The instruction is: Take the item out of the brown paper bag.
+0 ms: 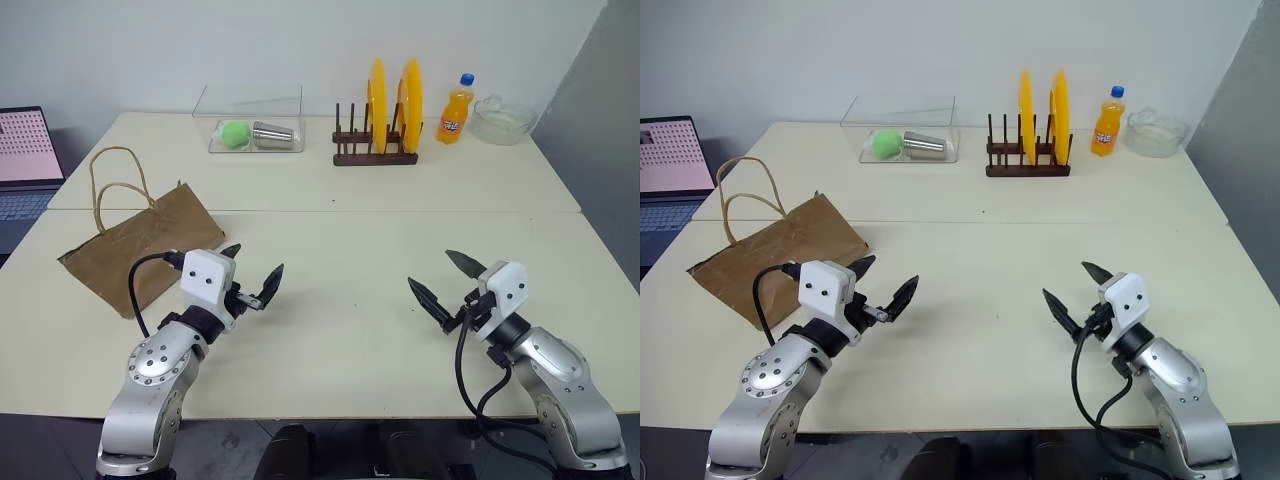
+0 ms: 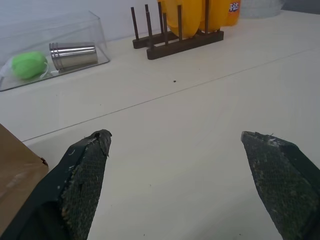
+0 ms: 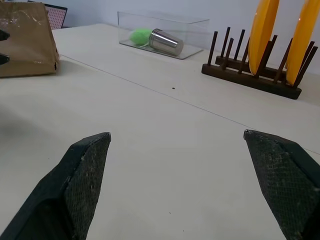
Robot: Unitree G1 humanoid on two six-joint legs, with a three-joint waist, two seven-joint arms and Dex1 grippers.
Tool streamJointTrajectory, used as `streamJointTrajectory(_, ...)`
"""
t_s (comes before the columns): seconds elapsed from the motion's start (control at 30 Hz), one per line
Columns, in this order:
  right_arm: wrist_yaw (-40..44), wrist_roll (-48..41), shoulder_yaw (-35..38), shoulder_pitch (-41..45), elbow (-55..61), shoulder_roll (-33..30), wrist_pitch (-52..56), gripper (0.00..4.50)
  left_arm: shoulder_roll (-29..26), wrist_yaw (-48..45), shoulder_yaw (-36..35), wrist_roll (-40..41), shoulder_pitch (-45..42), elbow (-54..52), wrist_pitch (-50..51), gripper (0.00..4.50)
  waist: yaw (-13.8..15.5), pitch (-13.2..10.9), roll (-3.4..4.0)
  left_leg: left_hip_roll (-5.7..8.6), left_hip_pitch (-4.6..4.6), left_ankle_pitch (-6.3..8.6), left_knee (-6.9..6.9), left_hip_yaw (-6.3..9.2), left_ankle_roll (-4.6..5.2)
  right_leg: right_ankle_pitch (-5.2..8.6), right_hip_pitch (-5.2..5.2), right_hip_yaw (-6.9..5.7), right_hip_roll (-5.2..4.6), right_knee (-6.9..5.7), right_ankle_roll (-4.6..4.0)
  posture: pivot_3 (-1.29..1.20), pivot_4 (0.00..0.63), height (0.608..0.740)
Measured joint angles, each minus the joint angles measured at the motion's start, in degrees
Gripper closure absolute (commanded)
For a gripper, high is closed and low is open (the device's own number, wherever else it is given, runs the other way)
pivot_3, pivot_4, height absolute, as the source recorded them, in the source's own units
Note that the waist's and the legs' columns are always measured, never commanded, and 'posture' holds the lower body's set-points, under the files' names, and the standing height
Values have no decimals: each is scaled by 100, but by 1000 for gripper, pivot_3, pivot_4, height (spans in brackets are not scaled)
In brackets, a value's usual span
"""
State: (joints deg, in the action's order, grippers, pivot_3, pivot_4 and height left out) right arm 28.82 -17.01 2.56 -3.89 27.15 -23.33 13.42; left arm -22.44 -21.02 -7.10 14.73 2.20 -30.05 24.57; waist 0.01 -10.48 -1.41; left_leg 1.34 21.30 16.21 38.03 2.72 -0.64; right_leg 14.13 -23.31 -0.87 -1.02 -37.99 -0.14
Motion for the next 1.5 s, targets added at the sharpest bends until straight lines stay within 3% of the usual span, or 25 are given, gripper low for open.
streamJointTrajectory(0.7,102,7,-119,104,2,-129,-8,0,19,215,99,-250,153,14,55,114,-4,0,0,0,0,0,0,1,0,0,0,0,0,1,0,0,150,740)
streamJointTrajectory(0.97,803,-559,-397,1489,-110,-323,562,0,173,460,-1099,172,676,-534,50,114,-21,-2,-1,-1,-1,0,-1,4,0,0,-1,-3,0,1,-1,0,150,740)
streamJointTrajectory(1.17,1789,-1465,-679,2494,-139,-603,1303,0,-477,-19,-2518,1171,1089,-532,450,114,-11,-6,-7,-1,2,0,-2,12,1,2,0,-12,0,7,-4,0,150,740)
streamJointTrajectory(1.3,2240,-1591,-847,2874,-288,-658,1378,0,-1087,-240,-3698,1838,1048,-221,785,114,0,-6,-7,-1,2,0,-2,17,1,3,1,-19,-1,11,-6,0,150,740)
streamJointTrajectory(1.5,2596,-1582,-1071,3052,-493,-618,1396,0,-2294,-1012,-4138,2692,728,765,1497,114,1,-7,-8,-1,3,0,-4,19,0,4,0,-21,-2,10,-7,0,150,740)
